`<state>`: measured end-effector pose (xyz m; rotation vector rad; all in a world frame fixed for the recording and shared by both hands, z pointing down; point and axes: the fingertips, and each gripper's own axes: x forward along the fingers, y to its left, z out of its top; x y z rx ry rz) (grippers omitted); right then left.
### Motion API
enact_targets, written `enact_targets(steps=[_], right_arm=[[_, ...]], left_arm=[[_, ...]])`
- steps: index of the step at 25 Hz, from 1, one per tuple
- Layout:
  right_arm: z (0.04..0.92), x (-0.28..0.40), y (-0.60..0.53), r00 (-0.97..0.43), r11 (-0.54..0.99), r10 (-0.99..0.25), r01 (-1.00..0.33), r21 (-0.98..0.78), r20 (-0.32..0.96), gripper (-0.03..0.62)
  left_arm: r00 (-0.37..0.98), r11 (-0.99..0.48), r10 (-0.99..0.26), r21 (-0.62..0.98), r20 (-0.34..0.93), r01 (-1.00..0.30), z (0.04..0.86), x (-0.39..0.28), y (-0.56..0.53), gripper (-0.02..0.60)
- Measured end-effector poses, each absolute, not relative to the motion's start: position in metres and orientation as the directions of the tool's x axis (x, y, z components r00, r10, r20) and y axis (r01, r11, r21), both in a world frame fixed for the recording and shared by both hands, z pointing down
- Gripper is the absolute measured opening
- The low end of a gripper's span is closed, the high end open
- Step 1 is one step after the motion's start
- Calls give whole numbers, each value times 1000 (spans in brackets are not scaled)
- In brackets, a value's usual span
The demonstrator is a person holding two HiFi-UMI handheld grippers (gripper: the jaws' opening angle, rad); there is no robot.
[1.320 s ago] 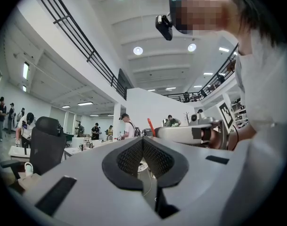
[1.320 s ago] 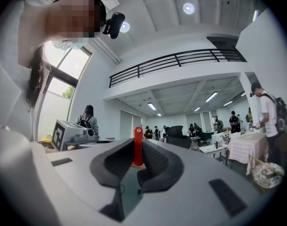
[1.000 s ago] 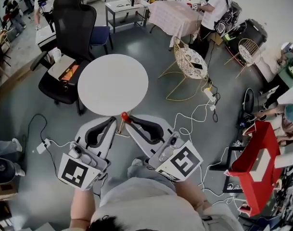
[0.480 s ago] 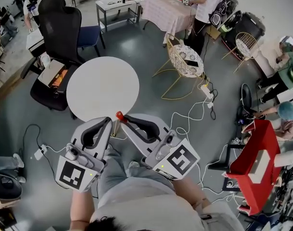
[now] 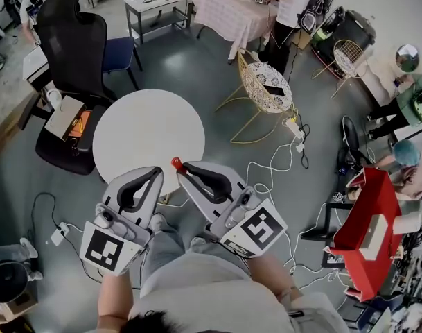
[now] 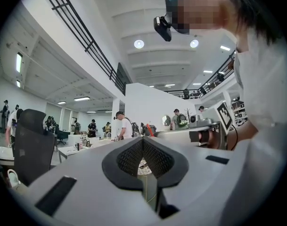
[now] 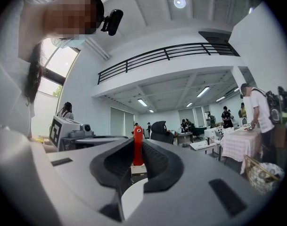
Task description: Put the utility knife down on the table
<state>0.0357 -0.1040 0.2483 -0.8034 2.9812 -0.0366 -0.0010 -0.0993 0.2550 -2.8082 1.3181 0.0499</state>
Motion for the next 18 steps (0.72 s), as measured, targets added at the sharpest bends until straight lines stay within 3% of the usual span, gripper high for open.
enact_targets(steps=[9,18], right_arm=[[298,-15,-172,-813,811,-577,-581,-68,74,57],[391,-35,-220,-742,742,-612,-659,-124,273,57]], left_arm=[[701,-701,-713,5,-11,-713,276,-51,-160,9],[744,-743,-667,44,41,-668,310,-78,-199,9]])
